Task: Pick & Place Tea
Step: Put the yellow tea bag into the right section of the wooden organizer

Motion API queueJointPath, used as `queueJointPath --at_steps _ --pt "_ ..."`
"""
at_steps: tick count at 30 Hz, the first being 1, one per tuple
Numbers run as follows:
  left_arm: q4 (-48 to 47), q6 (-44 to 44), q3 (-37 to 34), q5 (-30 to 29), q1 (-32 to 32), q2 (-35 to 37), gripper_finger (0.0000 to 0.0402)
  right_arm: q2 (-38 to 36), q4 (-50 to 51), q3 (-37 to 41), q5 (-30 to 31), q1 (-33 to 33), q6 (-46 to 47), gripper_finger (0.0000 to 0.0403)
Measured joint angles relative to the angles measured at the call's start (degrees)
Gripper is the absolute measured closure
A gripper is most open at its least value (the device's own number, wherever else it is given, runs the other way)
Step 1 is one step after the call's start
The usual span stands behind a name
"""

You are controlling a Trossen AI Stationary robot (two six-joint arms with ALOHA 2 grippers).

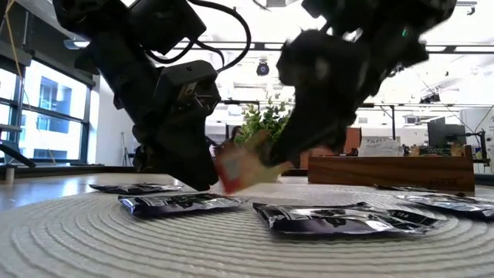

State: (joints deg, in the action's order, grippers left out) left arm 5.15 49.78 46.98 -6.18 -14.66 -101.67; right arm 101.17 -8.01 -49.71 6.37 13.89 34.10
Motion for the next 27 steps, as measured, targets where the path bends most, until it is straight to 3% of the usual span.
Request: queueJointPath --at_steps 5,11,15,20,27 --pt "0.48 -0.17 -0.09 -0.39 0.00 -0.01 0.0273 -12.14 21.84 -0.02 4.37 0.02 -2.88 0.0399" --pt "1.40 -0.44 -0.13 -0.43 0.02 -0.09 0.0273 -28.12 60.37 -4.52 13.08 -0.65 -1.39 0.0401" --pt "2.01 -0.13 -0.15 -0.43 0.04 -0.13 0.0273 -34.76 79.09 -5.91 10.12 -3.03 1.66 0.0401" --pt "2.25 -0.01 -0.17 -0.72 0.04 -0.15 0.0273 -37.23 88.76 -3.58 8.09 -6.42 4.45 0.0402" --pt "2.46 1.51 -0.17 -2.33 0.04 -0.17 0.0273 -36.83 82.76 1.82 3.69 -10.46 -4.30 0.0402"
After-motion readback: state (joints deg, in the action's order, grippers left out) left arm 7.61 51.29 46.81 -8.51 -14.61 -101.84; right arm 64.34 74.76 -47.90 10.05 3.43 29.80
